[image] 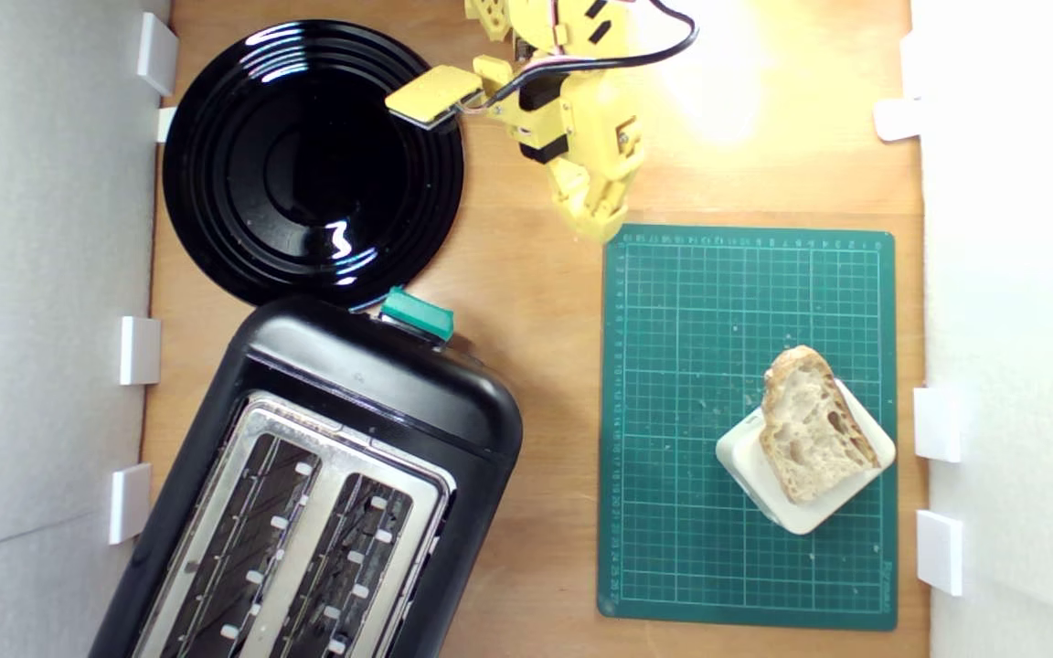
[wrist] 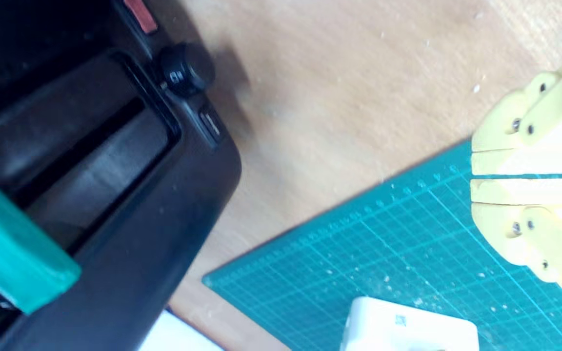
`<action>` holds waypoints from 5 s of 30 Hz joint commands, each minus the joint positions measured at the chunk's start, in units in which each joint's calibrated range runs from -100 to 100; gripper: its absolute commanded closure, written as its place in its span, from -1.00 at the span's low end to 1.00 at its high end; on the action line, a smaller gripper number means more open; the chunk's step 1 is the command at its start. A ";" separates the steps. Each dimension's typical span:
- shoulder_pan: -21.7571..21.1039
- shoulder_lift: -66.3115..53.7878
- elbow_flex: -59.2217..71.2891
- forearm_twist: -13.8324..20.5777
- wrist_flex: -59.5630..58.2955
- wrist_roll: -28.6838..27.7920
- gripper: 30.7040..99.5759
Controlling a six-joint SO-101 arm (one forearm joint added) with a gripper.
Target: Pick bread and place in toaster
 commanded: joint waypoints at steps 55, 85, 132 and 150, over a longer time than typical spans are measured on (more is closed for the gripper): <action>-17.17 60.51 -6.66 25.39 -81.46 -29.86 0.98; -24.90 80.73 -7.29 14.24 -106.37 -22.38 0.91; -27.16 89.22 -8.38 9.34 -118.15 -28.44 -0.27; -27.24 89.55 -8.56 9.98 -118.23 -28.71 -0.99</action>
